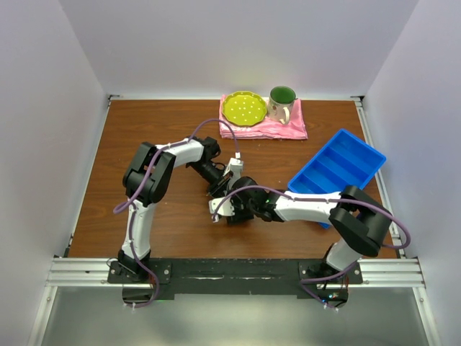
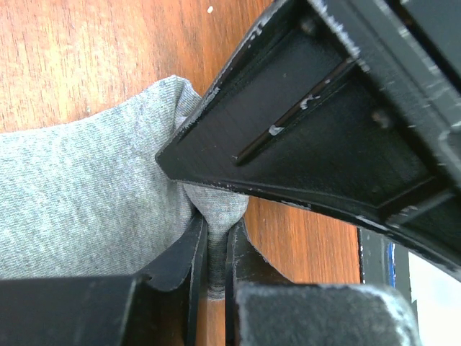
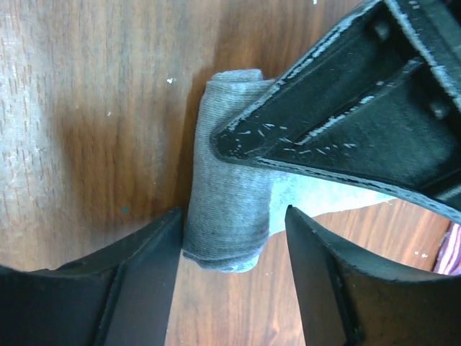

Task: Roll the socks
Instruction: Roll the sock at the center of the board.

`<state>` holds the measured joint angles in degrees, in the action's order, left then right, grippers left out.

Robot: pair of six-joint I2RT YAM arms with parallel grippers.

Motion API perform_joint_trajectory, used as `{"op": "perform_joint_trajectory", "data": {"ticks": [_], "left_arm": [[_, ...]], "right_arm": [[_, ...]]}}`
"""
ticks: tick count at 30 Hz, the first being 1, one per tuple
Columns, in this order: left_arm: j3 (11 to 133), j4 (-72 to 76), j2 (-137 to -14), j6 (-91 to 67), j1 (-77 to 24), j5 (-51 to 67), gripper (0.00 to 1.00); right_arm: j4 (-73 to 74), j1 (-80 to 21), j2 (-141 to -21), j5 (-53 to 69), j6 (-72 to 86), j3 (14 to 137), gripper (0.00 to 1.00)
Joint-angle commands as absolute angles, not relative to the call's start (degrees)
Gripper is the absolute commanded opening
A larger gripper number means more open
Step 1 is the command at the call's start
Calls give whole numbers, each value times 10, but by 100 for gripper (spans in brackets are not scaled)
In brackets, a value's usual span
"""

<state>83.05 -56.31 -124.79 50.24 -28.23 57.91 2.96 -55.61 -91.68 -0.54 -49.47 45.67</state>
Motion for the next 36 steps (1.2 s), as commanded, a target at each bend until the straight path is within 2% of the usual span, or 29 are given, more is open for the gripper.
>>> {"op": "perform_joint_trajectory", "data": {"ticks": [1, 12, 18, 22, 26, 30, 31, 32, 34, 35, 36], "left_arm": [[802, -505, -1307, 526, -288, 413, 0], [802, -503, -1308, 521, -288, 411, 2], [802, -502, -1307, 522, -288, 410, 15], [797, -498, -1301, 524, -288, 411, 27], [787, -488, -1292, 522, -288, 411, 37], [787, -485, -1292, 519, -288, 410, 51], [787, -484, -1291, 519, -288, 410, 62], [786, -483, -1290, 519, -288, 410, 66], [783, -482, -1287, 519, -288, 409, 94], [782, -481, -1286, 519, -288, 409, 100], [780, -479, -1282, 519, -288, 409, 100]], "right_arm": [[18, -561, -931, -2, -487, 467, 56], [40, -564, -942, 18, -481, 475, 34], [51, -566, -947, 22, -477, 480, 22], [55, -567, -948, 25, -475, 482, 15], [57, -566, -951, 25, -475, 482, 11], [58, -567, -954, 26, -475, 483, 8], [59, -566, -954, 25, -475, 483, 8], [59, -566, -954, 25, -475, 483, 8], [57, -566, -954, 25, -473, 483, 7], [59, -566, -954, 25, -473, 483, 7], [57, -566, -954, 25, -472, 483, 6]]}}
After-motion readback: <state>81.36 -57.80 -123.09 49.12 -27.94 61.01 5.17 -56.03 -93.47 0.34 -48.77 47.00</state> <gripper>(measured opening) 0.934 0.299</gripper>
